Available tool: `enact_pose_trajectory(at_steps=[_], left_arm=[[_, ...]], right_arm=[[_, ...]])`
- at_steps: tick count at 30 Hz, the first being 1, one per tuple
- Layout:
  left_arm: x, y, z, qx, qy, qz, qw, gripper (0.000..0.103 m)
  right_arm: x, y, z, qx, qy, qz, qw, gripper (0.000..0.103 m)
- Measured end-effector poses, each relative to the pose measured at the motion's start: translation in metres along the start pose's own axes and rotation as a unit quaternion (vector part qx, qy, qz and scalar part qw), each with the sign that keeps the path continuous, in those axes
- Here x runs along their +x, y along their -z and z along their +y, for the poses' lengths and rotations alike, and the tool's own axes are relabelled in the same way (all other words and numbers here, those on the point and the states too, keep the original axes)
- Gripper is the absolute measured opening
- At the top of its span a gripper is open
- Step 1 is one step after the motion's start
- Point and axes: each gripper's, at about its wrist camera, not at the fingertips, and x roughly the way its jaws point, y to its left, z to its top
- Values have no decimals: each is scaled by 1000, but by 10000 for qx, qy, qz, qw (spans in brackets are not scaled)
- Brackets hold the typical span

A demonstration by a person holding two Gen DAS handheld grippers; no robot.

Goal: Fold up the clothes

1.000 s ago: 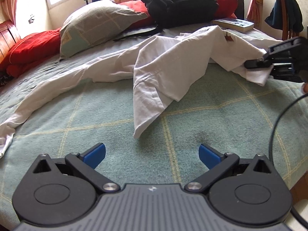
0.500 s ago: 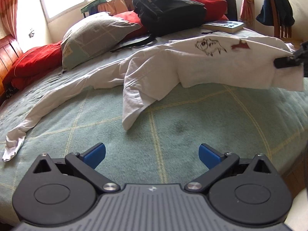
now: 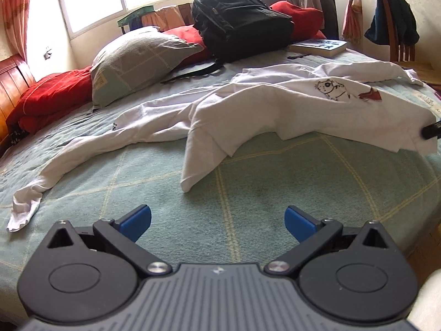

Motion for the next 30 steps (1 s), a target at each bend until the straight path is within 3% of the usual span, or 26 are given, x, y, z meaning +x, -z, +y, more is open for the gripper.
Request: enact_pose_trajectory(at_steps=[3, 4, 7, 10, 13, 16, 22, 30], left_arm=[[0, 2, 3, 31, -42, 26, 10000, 102], [0, 3, 4, 42, -56, 34, 10000, 102], [0, 5, 8, 65, -110, 58, 9999, 102], [-3, 8, 15, 18, -225, 63, 9997, 102], [-4, 11, 23, -43, -277, 59, 9996, 102], [3, 11, 31, -107, -309, 67, 9994, 102], [35, 6, 33, 80, -248, 86, 9996, 102], [77, -6, 25, 608, -540, -60, 9967, 103]], right_arm=[[-21, -5, 5, -126, 97, -364, 9992, 19], [-26, -9, 12, -247, 46, -455, 9986, 24], [-32, -19, 51, -864, -87, -692, 9938, 54], [-23, -27, 100, -1571, -94, -772, 9845, 60], [-7, -26, 138, -2144, -405, -680, 9735, 68], [13, -23, 168, -2514, -727, -482, 9639, 69], [43, -24, 167, -2354, -865, -167, 9679, 71], [73, -28, 161, -2175, -1174, 83, 9689, 72]])
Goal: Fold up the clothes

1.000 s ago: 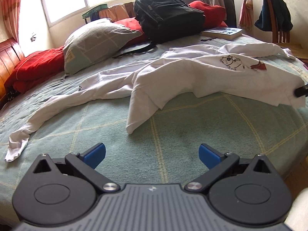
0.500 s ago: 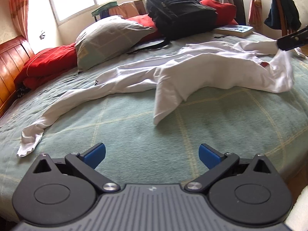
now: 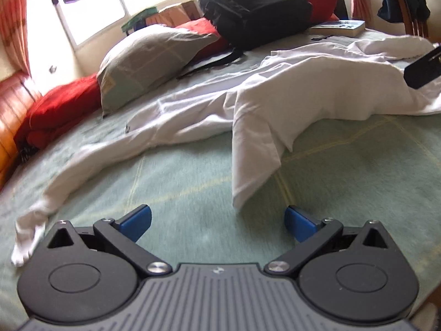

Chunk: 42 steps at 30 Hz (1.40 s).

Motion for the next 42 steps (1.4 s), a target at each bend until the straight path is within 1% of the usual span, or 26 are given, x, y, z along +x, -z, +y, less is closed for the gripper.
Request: enact_pose_trajectory(at_steps=[2, 4, 6, 8, 11, 13, 14, 19, 21, 22, 23, 24, 25, 27, 29, 30, 31, 32, 33, 34, 42], left_arm=[[4, -4, -8, 368, -212, -120, 9990, 103], [7, -8, -17, 735, -423, -240, 9961, 103], [11, -11, -25, 1101, -634, -359, 9912, 103], [14, -15, -33, 1473, -875, -481, 9840, 103], [15, -17, -41, 1880, -1322, -644, 9711, 103], [12, -15, -45, 2074, -1528, -789, 9630, 103], [11, -12, -48, 2223, -1619, -867, 9575, 102], [8, 3, -70, 3050, -1855, -1277, 9253, 96], [9, 6, -77, 3281, -1910, -1439, 9139, 92], [8, 7, -79, 3348, -1915, -1487, 9106, 88], [8, 8, -80, 3344, -1888, -1485, 9113, 80], [7, 8, -81, 3341, -1860, -1483, 9120, 68], [7, 9, -81, 3337, -1832, -1481, 9127, 61], [6, 10, -82, 3330, -1777, -1478, 9141, 34], [4, 11, -84, 3323, -1722, -1474, 9155, 20], [4, 12, -84, 3319, -1694, -1473, 9162, 16], [3, 12, -85, 3316, -1666, -1471, 9169, 13], [3, 13, -85, 3312, -1639, -1469, 9175, 8], [2, 14, -86, 3308, -1611, -1467, 9182, 6], [-1, 14, -85, 3300, -1615, -1473, 9183, 6], [-50, 14, -66, 3174, -2021, -1615, 9123, 4]], right_arm=[[7, -2, -1, -5, -85, -2, 10000, 73], [13, -5, -3, 14, -171, 8, 9999, 73], [18, -6, -4, 35, -236, 18, 9997, 73], [22, -8, -6, 56, -302, 28, 9995, 73], [25, -9, -8, 61, -397, 29, 9992, 73], [24, -9, -9, 58, -455, 13, 9989, 74], [24, -9, -10, 56, -484, 6, 9988, 74], [25, -9, -11, 112, -583, -33, 9982, 75], [27, -8, -11, 130, -585, -13, 9982, 75], [28, -8, -11, 139, -586, -4, 9982, 75], [28, -7, -11, 145, -601, 2, 9981, 75], [28, -7, -11, 151, -616, 8, 9980, 75], [28, -7, -10, 147, -622, 4, 9980, 75], [28, -6, -10, 139, -633, -5, 9979, 75], [25, -6, -9, 130, -635, -32, 9979, 75], [24, -6, -9, 130, -639, -45, 9979, 75], [22, -7, -9, 125, -636, -69, 9979, 75], [20, -7, -9, 118, -640, -93, 9978, 75], [18, -7, -9, 110, -644, -117, 9978, 75], [16, -8, -8, 102, -648, -141, 9977, 75], [-3, -7, -5, 52, -702, -363, 9969, 75]])
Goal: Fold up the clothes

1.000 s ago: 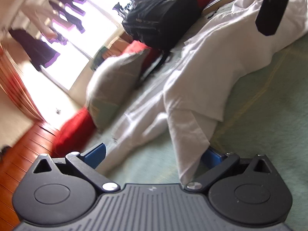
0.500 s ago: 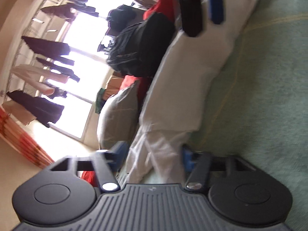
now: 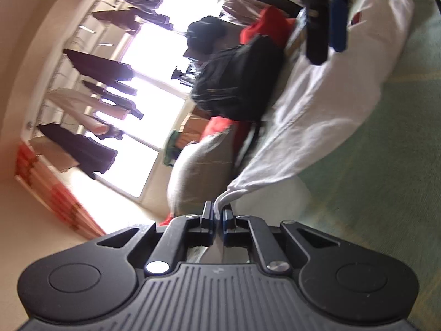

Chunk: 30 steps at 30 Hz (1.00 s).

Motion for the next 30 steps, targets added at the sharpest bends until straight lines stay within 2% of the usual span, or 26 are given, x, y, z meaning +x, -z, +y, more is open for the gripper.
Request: enact_pose_trajectory(at_steps=[8, 13, 18, 23, 26, 27, 28, 29, 30], left_arm=[[-38, 5, 35, -46, -423, 38, 9991, 4], [-45, 20, 28, -78, -292, 228, 9993, 4], [-44, 32, 19, -151, -108, 390, 9991, 4], [-43, 43, 10, -225, 76, 550, 9982, 5], [-46, 45, 10, -239, 114, 572, 9980, 5], [-48, 44, 11, -232, 99, 550, 9982, 5], [-50, 43, 13, -226, 83, 529, 9983, 5], [-52, 42, 15, -219, 68, 507, 9985, 5], [-54, 40, 17, -212, 53, 485, 9986, 4]], right_arm=[[-46, 11, -5, 285, -66, -283, 9992, 75], [-91, 33, -39, 990, 412, -502, 9930, 75], [-128, 72, -89, 2028, 867, -617, 9734, 75], [-122, 109, -118, 2470, 442, -504, 9667, 75], [-117, 113, -106, 2048, 179, -663, 9764, 73], [-116, 113, -100, 1871, 119, -710, 9797, 71], [-114, 113, -95, 1695, 56, -753, 9826, 56], [-114, 111, -90, 1608, -135, -698, 9844, 33], [-113, 108, -85, 1515, -135, -593, 9866, 20]])
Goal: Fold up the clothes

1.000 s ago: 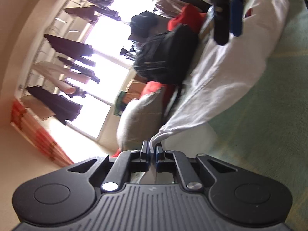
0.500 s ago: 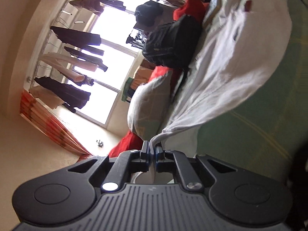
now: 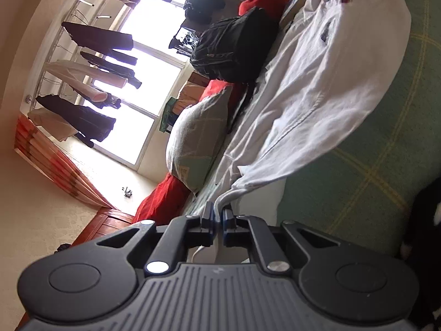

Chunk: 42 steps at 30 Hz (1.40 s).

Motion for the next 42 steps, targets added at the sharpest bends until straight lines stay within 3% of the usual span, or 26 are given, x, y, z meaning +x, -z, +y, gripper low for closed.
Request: enact_pose_trajectory(at_steps=[1, 5, 10, 12, 17, 23, 26, 29, 33, 34, 37, 42], left_arm=[[-2, -1, 2, 6, -15, -22, 10000, 4], [-11, -4, 8, 32, -44, -85, 9999, 4], [-18, 7, 13, 68, 278, 112, 9995, 4], [-21, 12, 15, 83, 407, 191, 9990, 15], [-28, 24, 21, 80, 705, 404, 9967, 15], [-31, 36, 62, -596, 634, 776, 9932, 15], [-25, 31, 95, -1127, 448, 799, 9894, 15], [-11, 26, 115, -1891, 726, 680, 9769, 19], [27, 23, 117, -2997, 1608, 801, 9370, 23], [34, 21, 111, -3065, 1707, 880, 9323, 23], [41, 13, 90, -2971, 2033, 1034, 9272, 24], [20, 0, 75, -2722, 2296, 898, 9301, 42]], right_arm=[[1, -2, 6, -92, 9, 103, 9999, 7], [-20, -12, 14, -112, -298, -66, 9995, 6], [-46, -22, 17, -224, -400, -129, 9989, 6], [-43, -22, 13, -285, -183, 98, 9994, 7], [-33, -18, -13, -56, 770, 424, 9961, 23], [-49, -43, -12, -71, 937, -93, 9955, 42], [-38, -54, -4, -189, 885, -127, 9958, 43], [-17, -54, 8, -378, 720, 70, 9967, 43], [9, -46, 29, -788, 617, 388, 9942, 43], [12, -42, 37, -984, 555, 454, 9926, 43], [24, -22, 66, -1746, 252, 840, 9807, 43], [54, 20, 110, -3112, -320, 1765, 9333, 43]])
